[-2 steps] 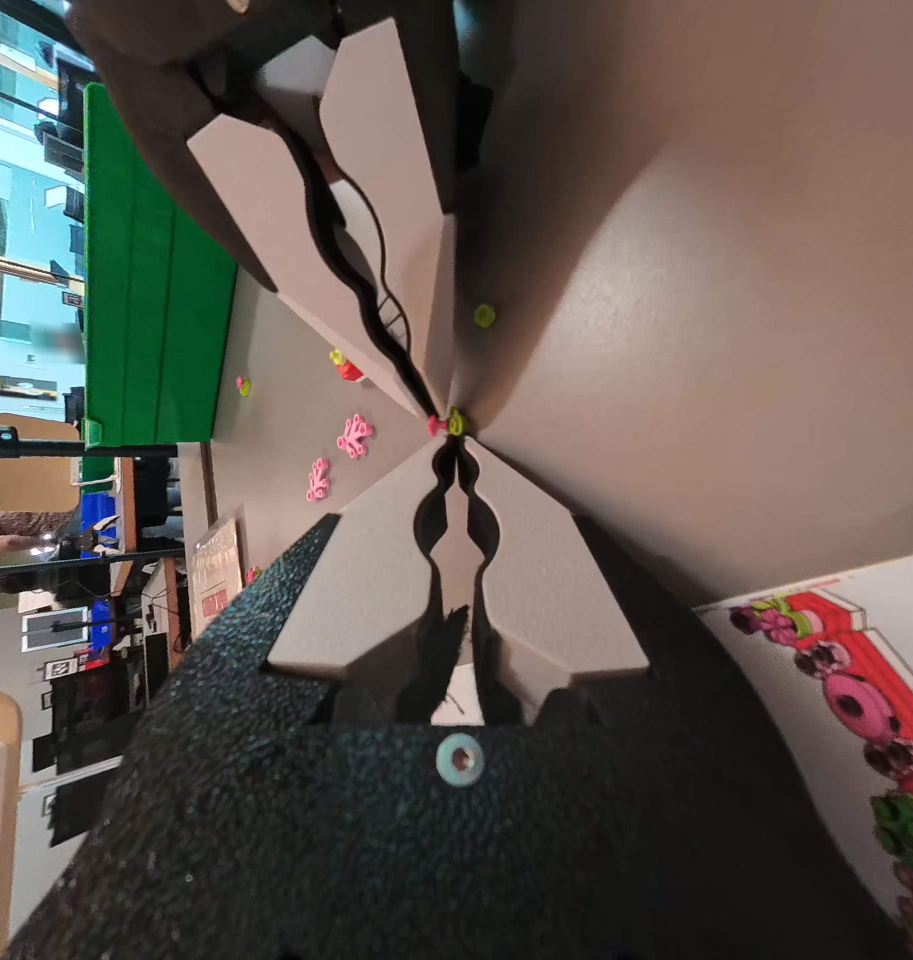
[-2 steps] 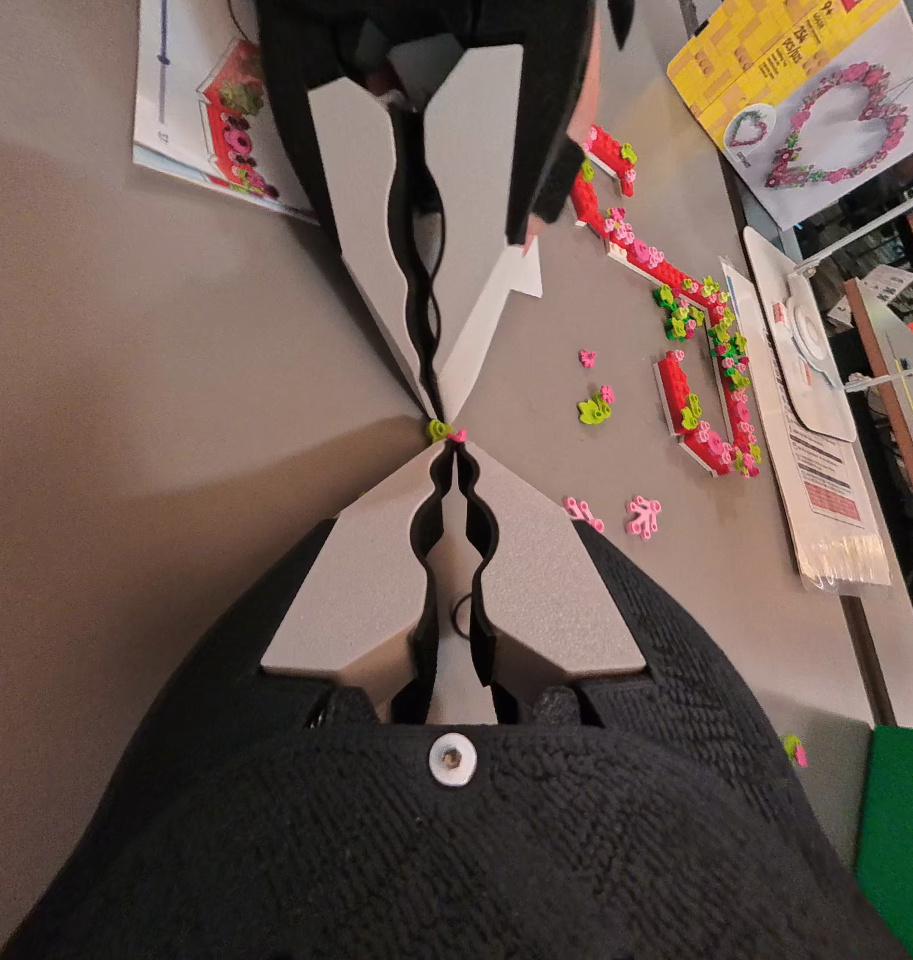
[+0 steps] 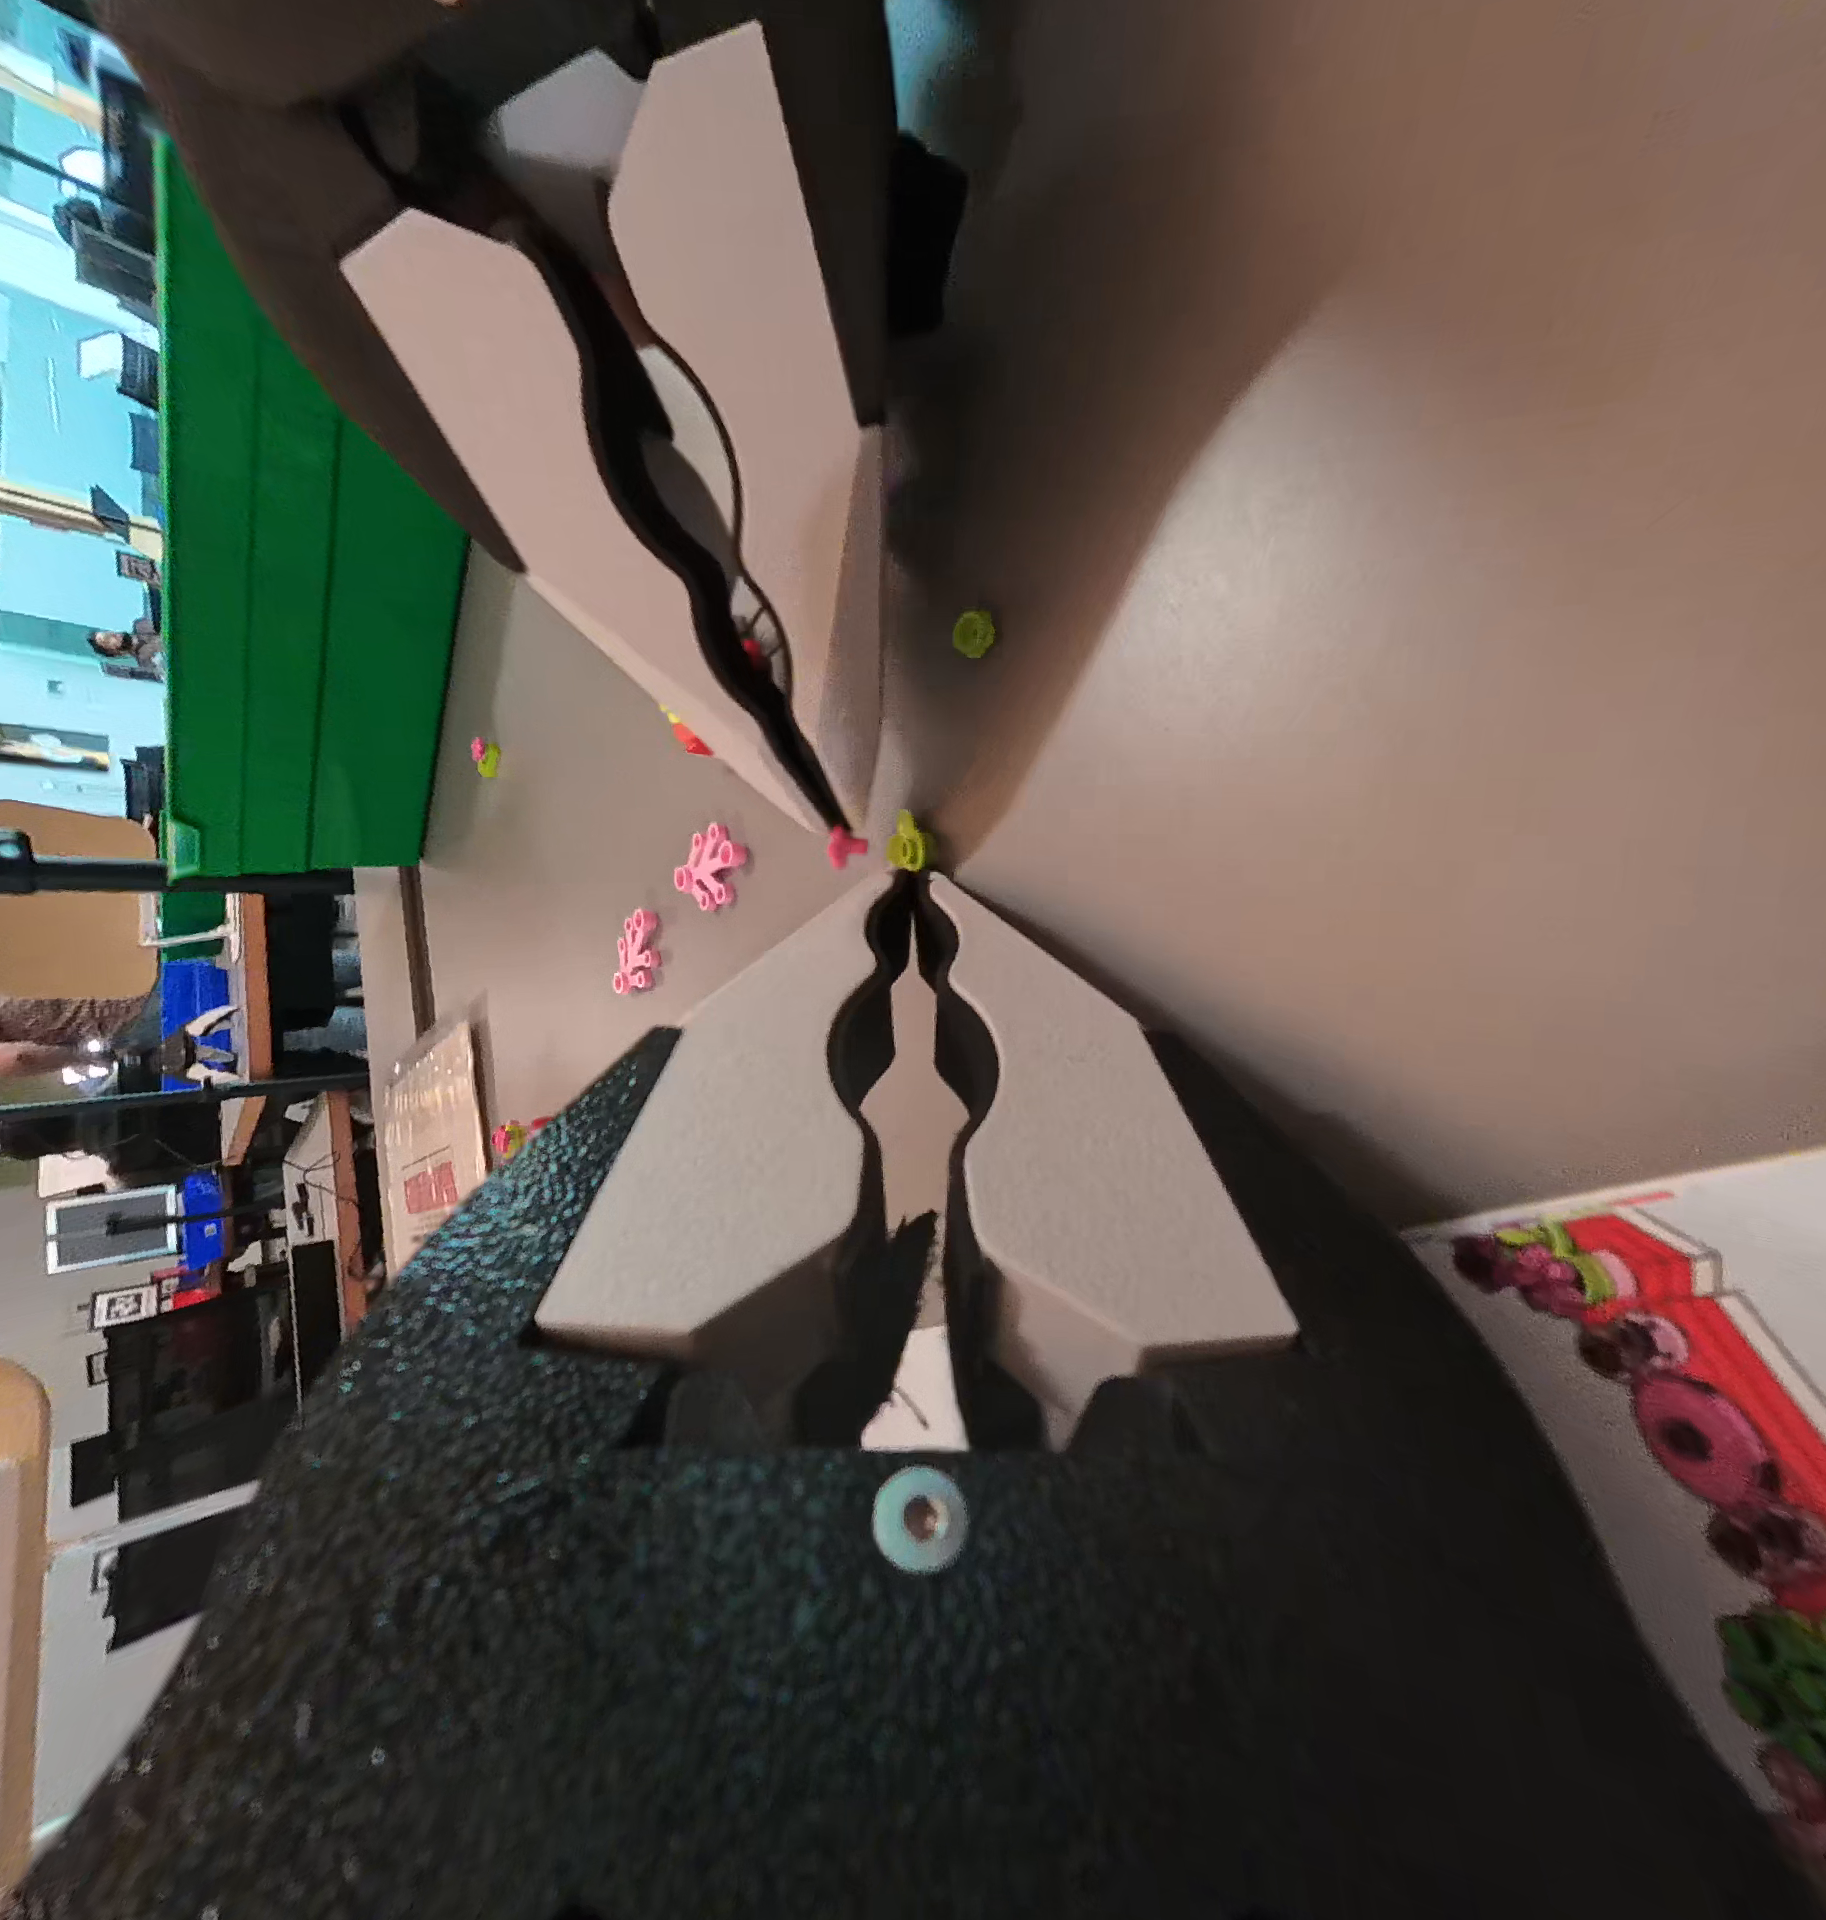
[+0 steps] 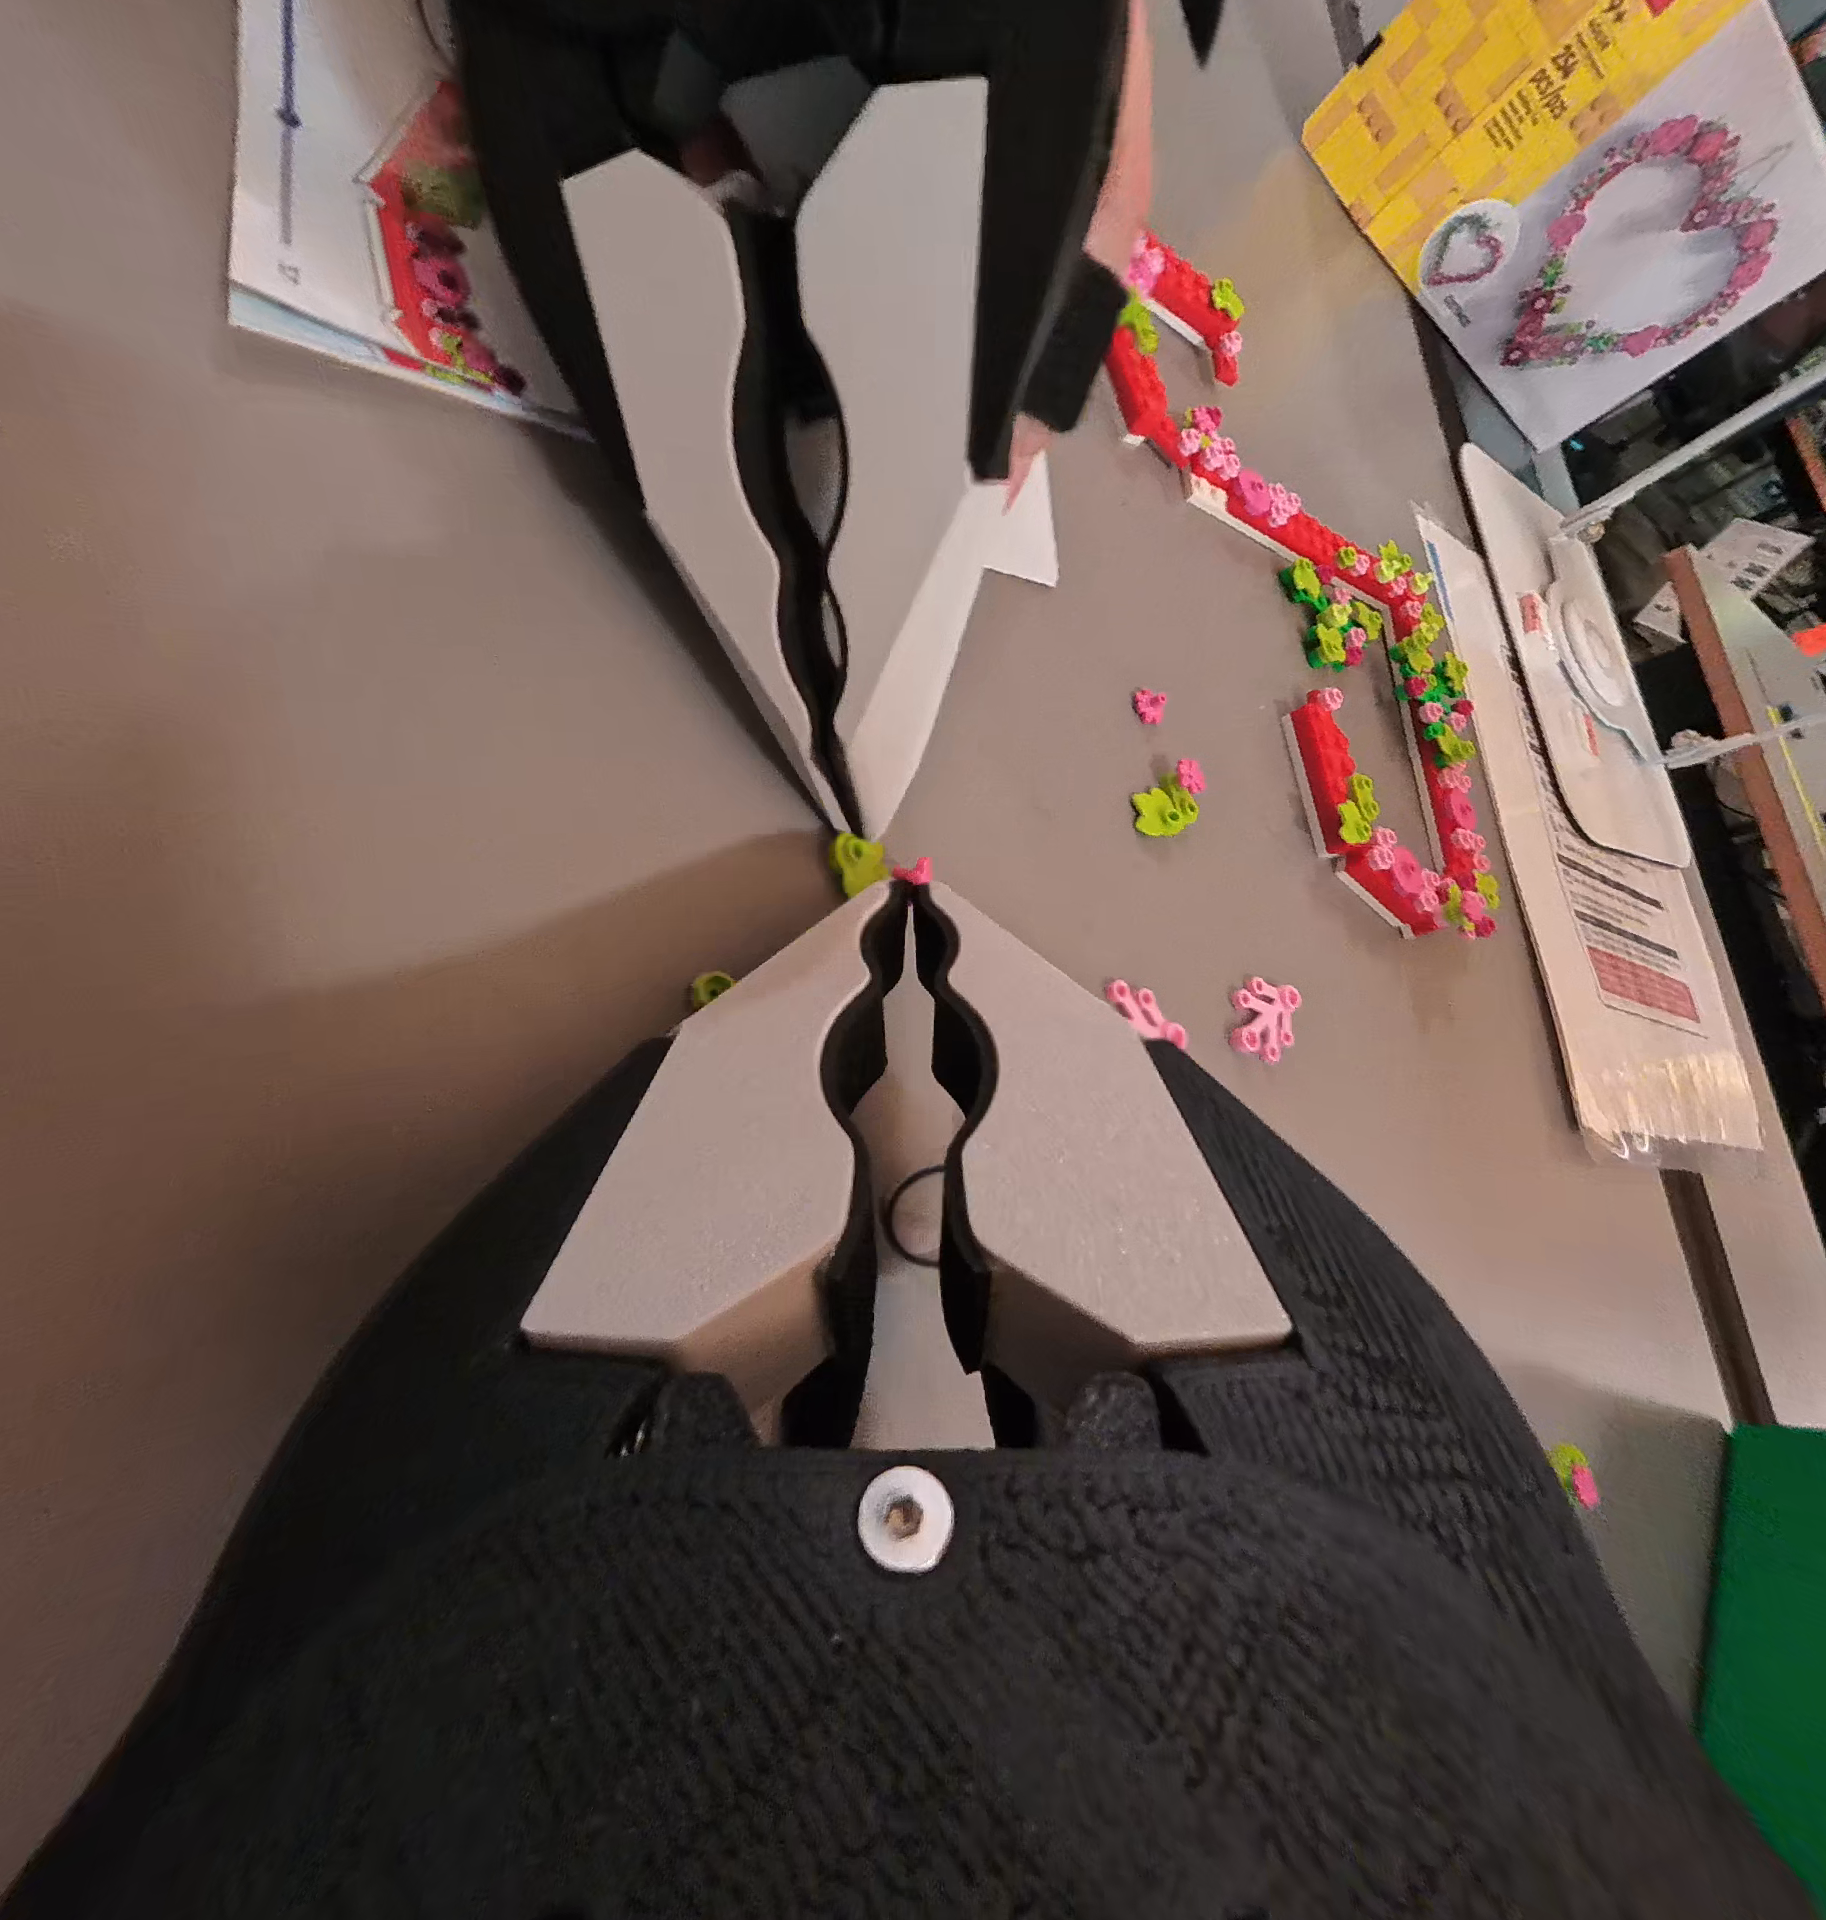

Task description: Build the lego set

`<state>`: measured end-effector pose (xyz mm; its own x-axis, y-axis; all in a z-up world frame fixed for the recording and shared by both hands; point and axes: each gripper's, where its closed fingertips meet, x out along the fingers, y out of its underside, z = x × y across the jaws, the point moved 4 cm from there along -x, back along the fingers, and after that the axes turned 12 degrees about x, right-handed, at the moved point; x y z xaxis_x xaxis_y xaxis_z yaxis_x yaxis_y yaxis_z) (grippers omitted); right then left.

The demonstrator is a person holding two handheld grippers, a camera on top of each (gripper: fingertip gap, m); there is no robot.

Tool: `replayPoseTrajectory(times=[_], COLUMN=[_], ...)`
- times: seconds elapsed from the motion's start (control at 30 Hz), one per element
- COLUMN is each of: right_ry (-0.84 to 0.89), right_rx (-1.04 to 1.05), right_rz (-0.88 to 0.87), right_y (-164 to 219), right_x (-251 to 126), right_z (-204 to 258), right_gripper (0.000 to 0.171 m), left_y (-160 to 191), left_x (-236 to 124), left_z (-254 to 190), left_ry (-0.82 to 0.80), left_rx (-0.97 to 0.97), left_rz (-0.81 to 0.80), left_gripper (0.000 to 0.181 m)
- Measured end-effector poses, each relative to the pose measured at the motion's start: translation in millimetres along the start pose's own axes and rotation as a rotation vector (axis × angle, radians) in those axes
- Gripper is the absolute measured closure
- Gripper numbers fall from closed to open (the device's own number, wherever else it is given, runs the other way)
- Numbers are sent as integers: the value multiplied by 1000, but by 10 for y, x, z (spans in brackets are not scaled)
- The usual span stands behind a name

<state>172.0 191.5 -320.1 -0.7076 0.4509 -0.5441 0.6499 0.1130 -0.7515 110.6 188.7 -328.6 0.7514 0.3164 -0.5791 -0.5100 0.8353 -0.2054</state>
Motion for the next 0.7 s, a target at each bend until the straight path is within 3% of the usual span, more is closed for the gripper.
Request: replayPoseTrajectory(times=[0.13, 0.37, 0.7], right_ry=[3, -60, -144], right_rx=[17, 46, 95], right_rz=[-7, -22, 17], right_y=[-6, -5, 49], right_x=[-54, -171, -114], right_z=[-45, -60, 28], right_gripper=[171, 171, 171], left_y=[-91, -126, -25], left_x=[4, -60, 40], left_z=[1, 105, 91], left_ry=[41, 138, 222], left_rx=[-83, -399, -532], left_rz=[-22, -140, -93], left_gripper=[181, 161, 171])
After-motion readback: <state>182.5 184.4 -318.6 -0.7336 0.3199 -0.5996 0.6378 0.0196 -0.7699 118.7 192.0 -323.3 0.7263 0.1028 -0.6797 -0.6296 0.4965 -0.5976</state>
